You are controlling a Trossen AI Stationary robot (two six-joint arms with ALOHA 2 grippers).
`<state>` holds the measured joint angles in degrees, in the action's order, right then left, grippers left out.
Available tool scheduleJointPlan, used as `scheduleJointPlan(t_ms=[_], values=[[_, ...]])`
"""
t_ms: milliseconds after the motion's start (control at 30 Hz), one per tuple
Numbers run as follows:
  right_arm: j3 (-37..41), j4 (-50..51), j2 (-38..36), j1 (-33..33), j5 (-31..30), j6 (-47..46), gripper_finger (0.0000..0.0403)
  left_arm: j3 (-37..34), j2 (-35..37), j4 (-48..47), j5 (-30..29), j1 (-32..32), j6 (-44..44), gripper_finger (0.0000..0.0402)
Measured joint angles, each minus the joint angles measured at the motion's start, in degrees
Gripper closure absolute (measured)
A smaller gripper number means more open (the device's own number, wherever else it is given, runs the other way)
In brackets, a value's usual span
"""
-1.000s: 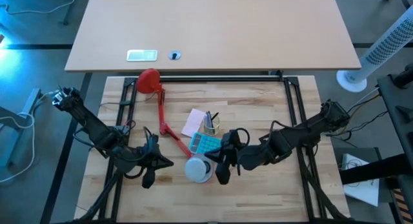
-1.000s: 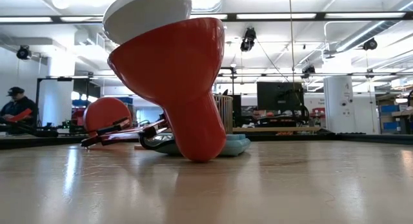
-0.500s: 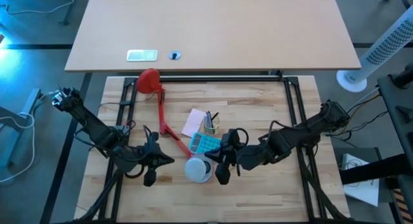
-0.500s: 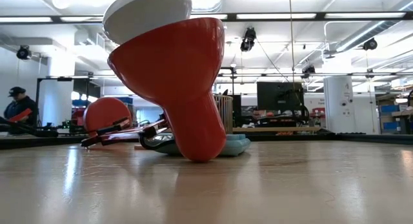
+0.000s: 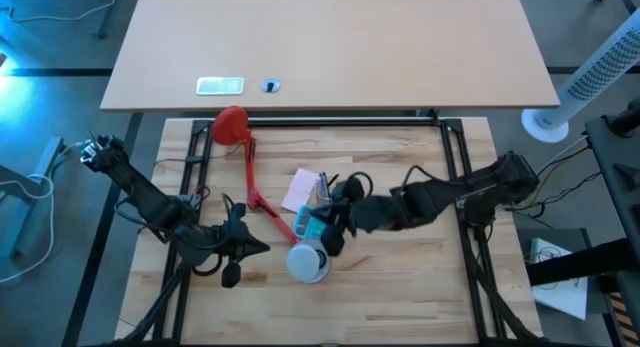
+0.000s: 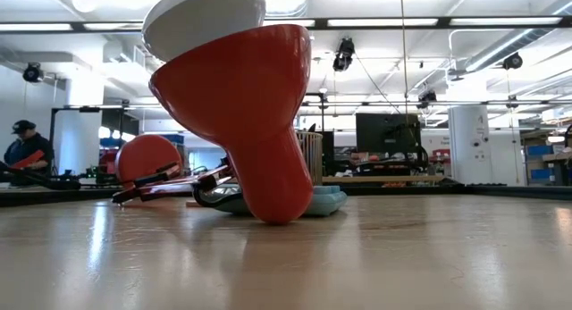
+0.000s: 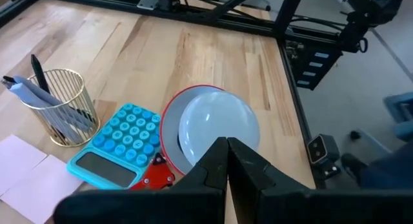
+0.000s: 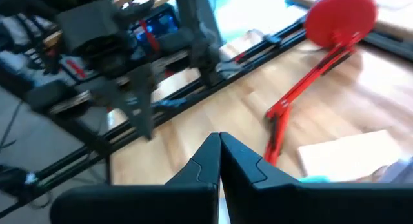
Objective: Screw lightbulb
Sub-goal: Insert the lightbulb into the red desk lamp
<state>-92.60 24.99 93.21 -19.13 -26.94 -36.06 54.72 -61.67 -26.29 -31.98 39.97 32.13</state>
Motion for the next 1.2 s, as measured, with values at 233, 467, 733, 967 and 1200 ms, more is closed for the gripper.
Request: scheduleJointPlan(t_ms=[233, 467, 733, 967, 1200], values=[[0.0, 0.02, 0.17, 5.57, 0.04, 6.88, 0.0403, 0.0, 1.93, -0.26, 0.28, 0.0, -2.17, 0.0401], [0.0, 0.11, 0.16, 13.23, 12.03, 6.54, 0.0403, -0.04, 5.11, -1.83, -1.4, 0.0, -1.48, 0.0401], [0.02, 2.82, -2.13, 22.75, 9.58, 10.59, 0.0403, -0.11, 8.49, -3.94, -3.14, 0.0, -1.65, 0.0401], [0.02, 16.42, -7.26, 25.31, 4.65, 11.77, 0.0403, -0.13, 10.2, -5.69, -4.84, -2.33, -0.27, 0.0401], [0.07, 15.65, -12.38, 16.91, 6.64, 18.66, 0.0403, 1.54, 9.86, 0.32, -0.93, -13.97, -7.12, 0.0401]])
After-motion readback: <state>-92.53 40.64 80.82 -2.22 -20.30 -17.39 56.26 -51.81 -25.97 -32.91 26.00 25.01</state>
